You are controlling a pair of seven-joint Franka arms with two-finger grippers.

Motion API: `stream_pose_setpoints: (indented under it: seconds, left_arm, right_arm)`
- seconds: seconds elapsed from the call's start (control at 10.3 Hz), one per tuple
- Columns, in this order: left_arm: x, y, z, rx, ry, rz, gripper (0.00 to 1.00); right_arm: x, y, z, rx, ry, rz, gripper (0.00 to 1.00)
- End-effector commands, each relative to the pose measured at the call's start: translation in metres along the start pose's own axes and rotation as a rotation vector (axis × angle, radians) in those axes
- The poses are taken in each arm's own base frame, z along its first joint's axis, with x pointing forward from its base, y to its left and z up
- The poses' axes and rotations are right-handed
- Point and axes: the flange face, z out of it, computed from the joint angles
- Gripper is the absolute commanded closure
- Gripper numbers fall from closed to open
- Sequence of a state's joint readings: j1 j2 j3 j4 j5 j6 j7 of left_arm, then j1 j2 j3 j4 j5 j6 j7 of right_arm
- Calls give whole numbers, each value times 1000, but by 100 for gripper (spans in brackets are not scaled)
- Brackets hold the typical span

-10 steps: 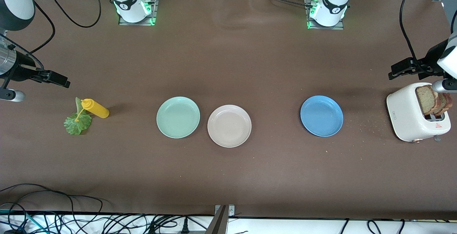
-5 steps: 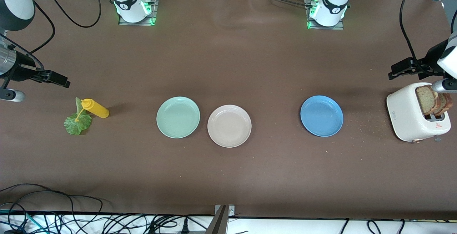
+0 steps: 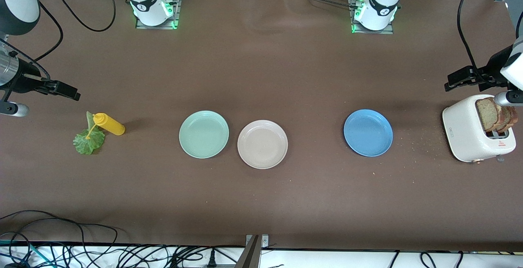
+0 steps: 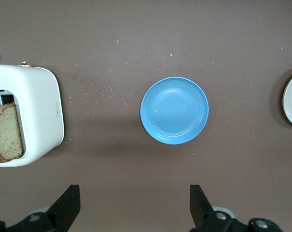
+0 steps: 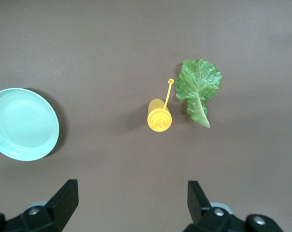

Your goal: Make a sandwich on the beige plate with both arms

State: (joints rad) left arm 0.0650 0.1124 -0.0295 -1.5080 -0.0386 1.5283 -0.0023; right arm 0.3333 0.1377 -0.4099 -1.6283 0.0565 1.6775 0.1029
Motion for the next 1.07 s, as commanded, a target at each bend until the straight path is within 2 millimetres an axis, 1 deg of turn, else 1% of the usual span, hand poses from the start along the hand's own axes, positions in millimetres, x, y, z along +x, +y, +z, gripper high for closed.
stream_pose_setpoints:
  seconds: [0.0,0.97]
  left_arm:
    - [0,0,-5,5,-4,21,0]
    - [0,0,-5,5,-6,21,0]
  right_arm:
    - [-1,1,-2,21,-3,-6,0]
    - [0,9,-2,21,0,-27,0]
